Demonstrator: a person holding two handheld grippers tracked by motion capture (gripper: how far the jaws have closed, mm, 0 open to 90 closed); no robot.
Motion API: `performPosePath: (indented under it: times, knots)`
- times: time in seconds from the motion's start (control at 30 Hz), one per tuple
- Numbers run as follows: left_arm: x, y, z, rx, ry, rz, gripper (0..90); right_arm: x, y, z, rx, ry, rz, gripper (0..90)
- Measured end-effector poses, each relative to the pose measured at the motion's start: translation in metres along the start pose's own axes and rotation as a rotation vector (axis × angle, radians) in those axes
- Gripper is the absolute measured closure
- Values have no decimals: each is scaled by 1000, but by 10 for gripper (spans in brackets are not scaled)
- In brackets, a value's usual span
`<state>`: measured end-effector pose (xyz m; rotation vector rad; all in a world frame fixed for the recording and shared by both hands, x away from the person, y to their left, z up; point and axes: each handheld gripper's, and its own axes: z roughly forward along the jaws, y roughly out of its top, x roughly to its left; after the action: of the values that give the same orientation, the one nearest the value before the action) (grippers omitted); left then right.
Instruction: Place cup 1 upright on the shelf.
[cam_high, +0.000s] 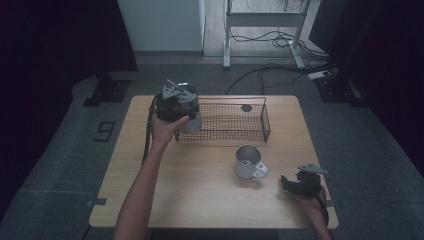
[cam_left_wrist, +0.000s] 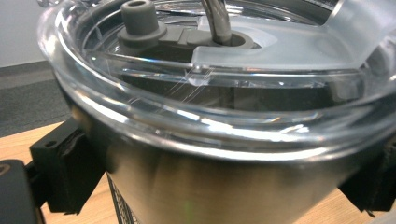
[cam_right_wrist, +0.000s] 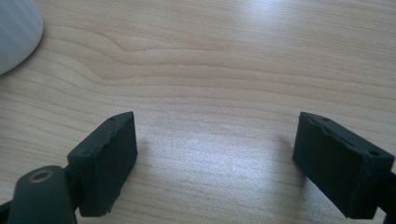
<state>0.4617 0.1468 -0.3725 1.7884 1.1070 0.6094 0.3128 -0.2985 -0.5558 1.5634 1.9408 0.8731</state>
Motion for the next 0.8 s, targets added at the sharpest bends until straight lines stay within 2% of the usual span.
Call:
performPosePath:
  times: [0.6, 0.8]
  knots:
    - [-1, 7, 25, 24, 0, -2, 43, 0, 0, 0, 2, -3, 4, 134]
    - [-3, 11, 33, 26, 8, 9, 43, 0, 0, 0, 2, -3, 3, 134]
